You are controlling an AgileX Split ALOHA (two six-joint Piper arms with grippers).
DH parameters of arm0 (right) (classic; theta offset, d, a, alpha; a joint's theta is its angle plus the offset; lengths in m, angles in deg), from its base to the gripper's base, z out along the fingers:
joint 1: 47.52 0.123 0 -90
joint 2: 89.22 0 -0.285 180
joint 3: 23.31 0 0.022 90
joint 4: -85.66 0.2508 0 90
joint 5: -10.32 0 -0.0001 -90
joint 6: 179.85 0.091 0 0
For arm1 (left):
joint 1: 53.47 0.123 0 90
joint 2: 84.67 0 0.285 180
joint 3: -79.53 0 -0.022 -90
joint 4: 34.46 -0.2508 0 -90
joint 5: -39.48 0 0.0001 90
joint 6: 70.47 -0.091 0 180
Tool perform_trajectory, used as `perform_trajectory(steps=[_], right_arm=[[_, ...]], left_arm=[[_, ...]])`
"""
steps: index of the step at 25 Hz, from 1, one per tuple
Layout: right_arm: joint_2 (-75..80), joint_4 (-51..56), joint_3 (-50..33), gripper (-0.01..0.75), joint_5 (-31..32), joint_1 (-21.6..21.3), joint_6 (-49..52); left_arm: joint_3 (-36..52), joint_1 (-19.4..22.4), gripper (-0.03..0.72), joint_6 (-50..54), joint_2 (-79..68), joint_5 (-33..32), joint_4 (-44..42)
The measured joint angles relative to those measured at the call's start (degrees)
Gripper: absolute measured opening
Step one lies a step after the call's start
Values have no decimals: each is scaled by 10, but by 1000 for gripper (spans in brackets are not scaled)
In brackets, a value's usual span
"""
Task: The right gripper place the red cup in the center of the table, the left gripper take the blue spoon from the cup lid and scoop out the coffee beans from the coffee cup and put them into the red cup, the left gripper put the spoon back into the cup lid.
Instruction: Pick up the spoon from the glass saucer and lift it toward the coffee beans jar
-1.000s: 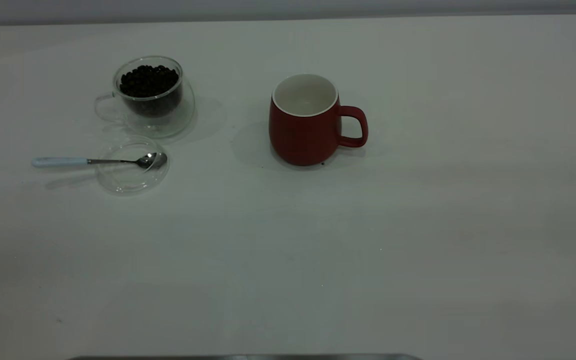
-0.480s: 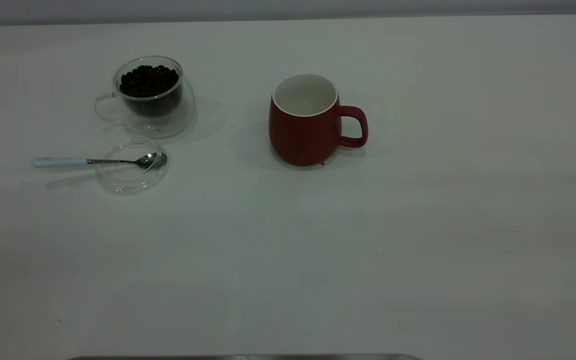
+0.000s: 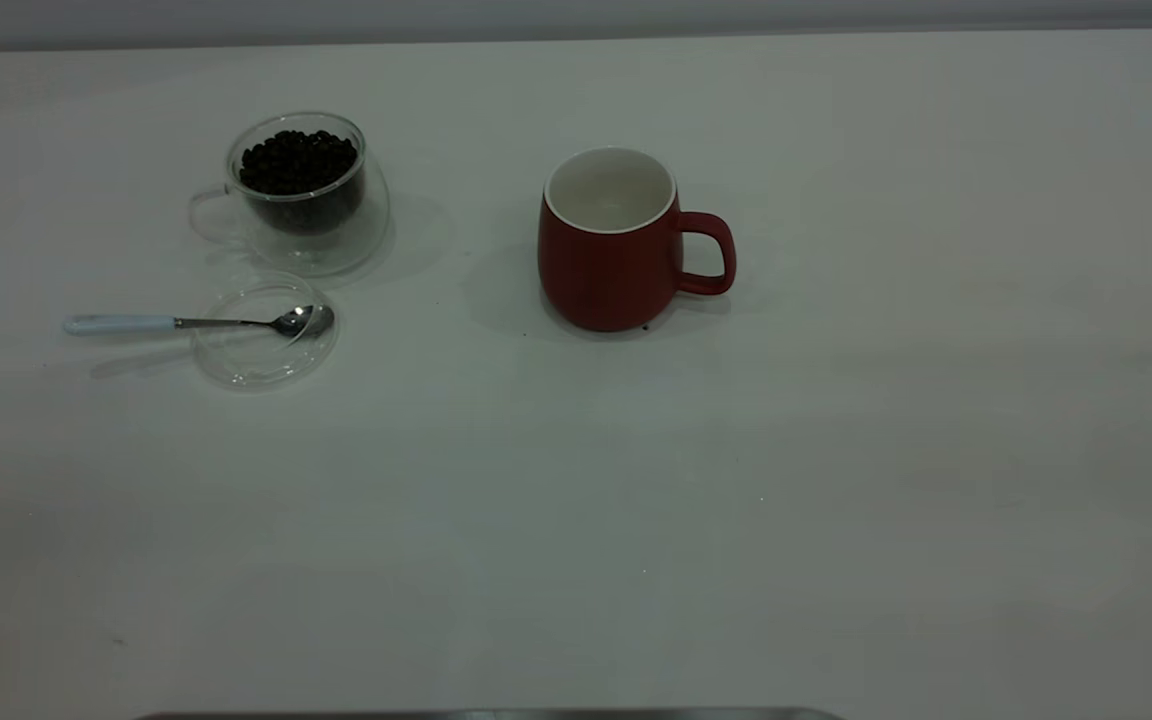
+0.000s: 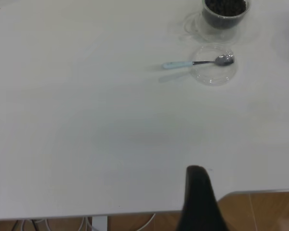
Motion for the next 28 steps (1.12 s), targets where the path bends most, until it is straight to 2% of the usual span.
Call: perform_trajectory(steps=[16,20,23,28], right_arm=[[0,0,0,588,0,0,0],[0,0,0,588,0,0,0],[0,0,0,588,0,-1,0],[0,0,0,588,0,-1,0]], left_arm=[[0,0,570,8,0,0,4],[-8,0,570,57,-7,10,-8],[-41,-1,570,85,-57,33,-17],[-104,-3,570,83,-230,49,0]])
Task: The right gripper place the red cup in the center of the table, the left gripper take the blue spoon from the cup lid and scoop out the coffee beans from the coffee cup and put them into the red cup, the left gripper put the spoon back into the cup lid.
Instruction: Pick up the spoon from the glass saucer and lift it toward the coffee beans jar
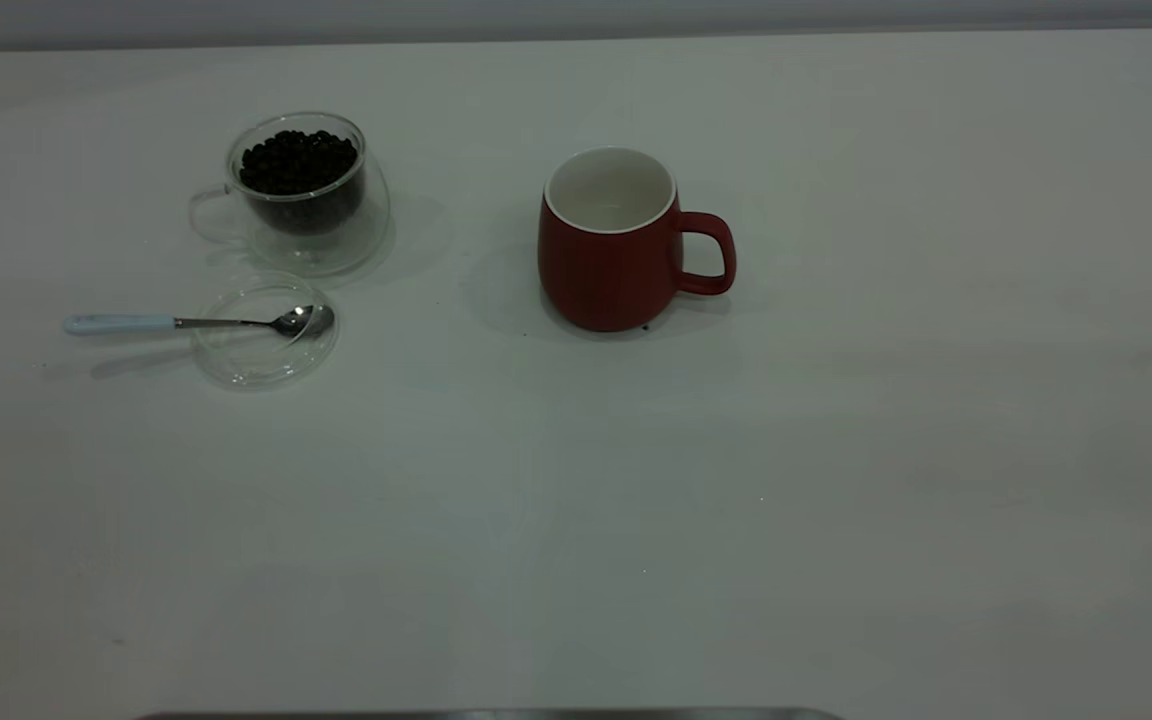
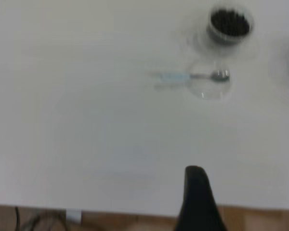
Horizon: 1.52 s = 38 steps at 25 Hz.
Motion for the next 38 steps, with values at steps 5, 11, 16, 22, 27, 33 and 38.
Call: perform_trajectory(steps=[5,11,16,22,27,33,38], right_arm=[[0,0,0,588,0,0,0],[0,0,0,588,0,0,0],[0,0,0,588,0,0,0],[0,0,0,588,0,0,0],[0,0,0,588,0,0,0],[0,0,0,588,0,0,0],[0,0,0,588,0,0,0]], left_arm=[[-66,0,570,-18,-183,24,15],[-183,0,570,-29,-356,51,19],[-269,7,570,-64,-495,68,73],[-343,85,570,-223,-642,46,258],[-350,198,570,-353,-729,11,373],[-355,277,570,-486,-826,-33,431],[-354,279,570,-542,-903,-35,436]])
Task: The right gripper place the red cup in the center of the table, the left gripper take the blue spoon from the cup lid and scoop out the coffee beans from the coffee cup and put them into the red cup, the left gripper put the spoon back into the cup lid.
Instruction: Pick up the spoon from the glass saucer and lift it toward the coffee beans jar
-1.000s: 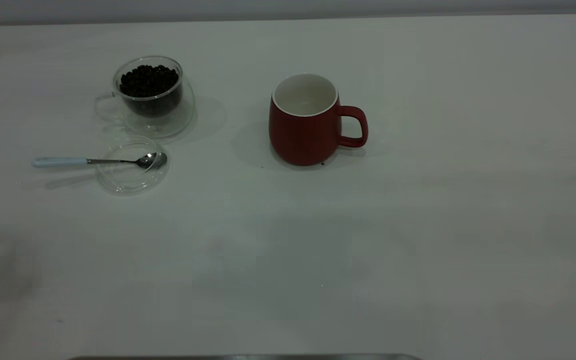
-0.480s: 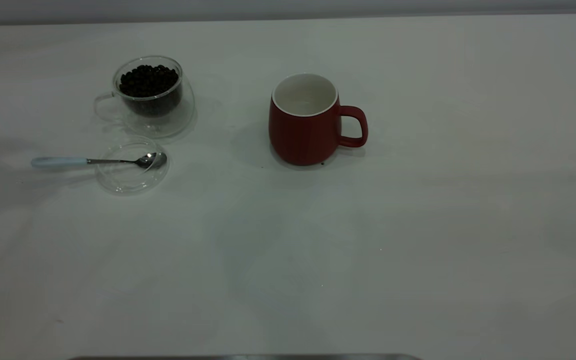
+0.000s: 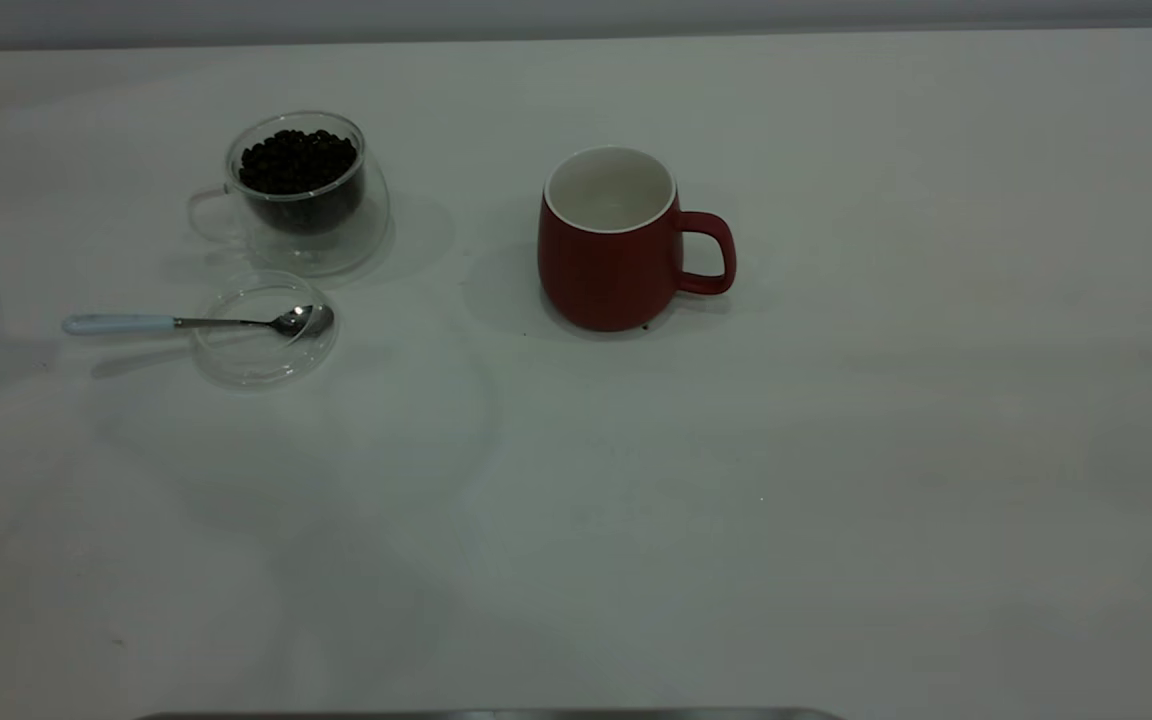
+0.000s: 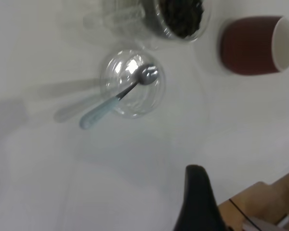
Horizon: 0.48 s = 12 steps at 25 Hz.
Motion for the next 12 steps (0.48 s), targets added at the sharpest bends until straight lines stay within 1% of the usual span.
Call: perform_trajectory(steps=[7,12], right_arm=[[0,0,0,588,0,0,0],[0,0,0,588,0,0,0]], left_arm=[[0,1,570,-60,-104,42,4],[-1,9,570,-71,-170,72,24]])
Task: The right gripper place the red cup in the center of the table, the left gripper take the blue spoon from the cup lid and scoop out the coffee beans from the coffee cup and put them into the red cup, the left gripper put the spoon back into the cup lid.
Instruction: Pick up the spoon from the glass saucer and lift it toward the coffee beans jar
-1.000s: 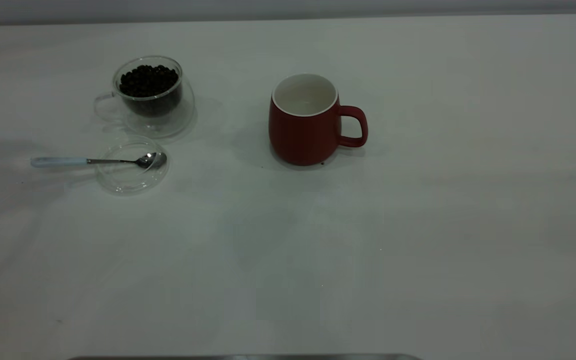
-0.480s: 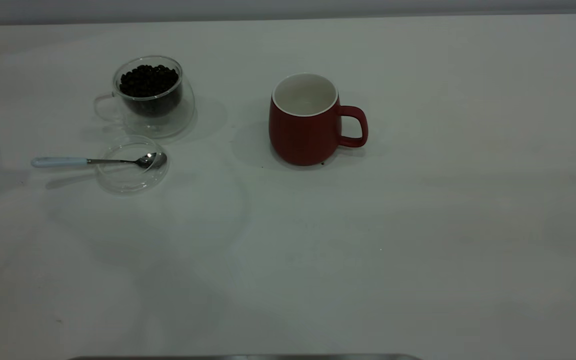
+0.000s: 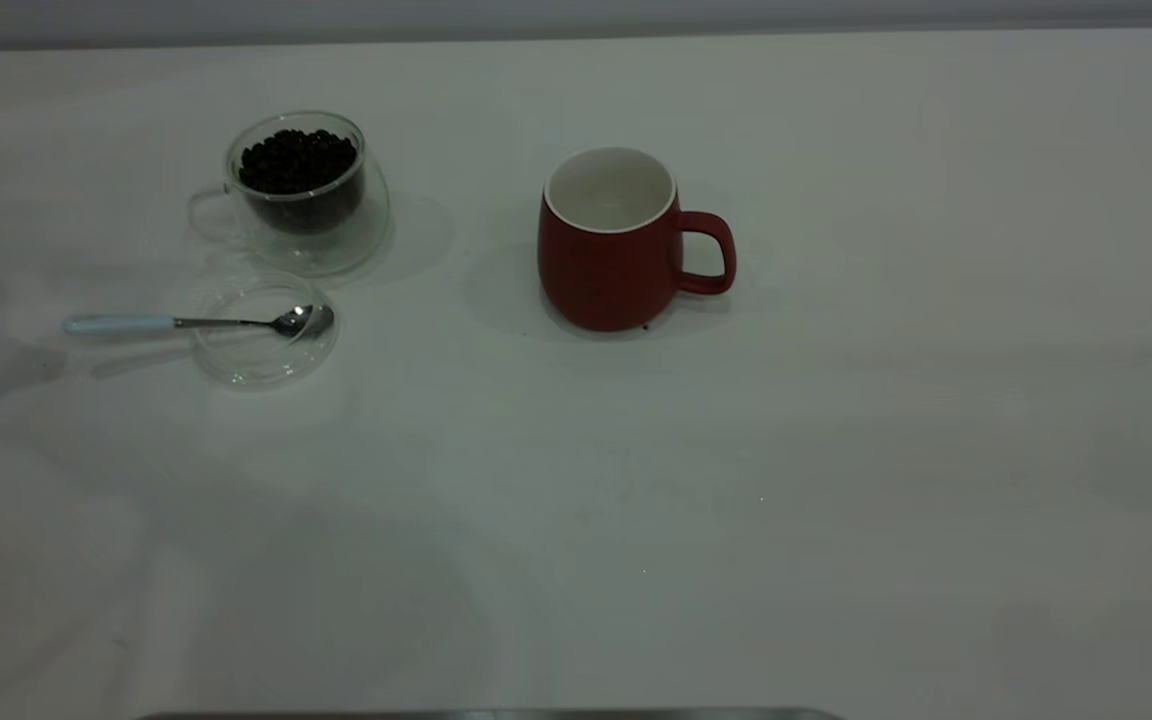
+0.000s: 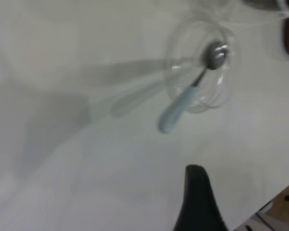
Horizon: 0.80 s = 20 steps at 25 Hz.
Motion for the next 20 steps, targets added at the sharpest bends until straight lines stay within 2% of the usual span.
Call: perform_trajectory(steps=[14,20], right_arm=[[0,0,0,588,0,0,0],[0,0,0,588,0,0,0]], left_arm=[[-4,3,570,-82,-151,3,131],[-6,3,570,-134,-193,-28,199]])
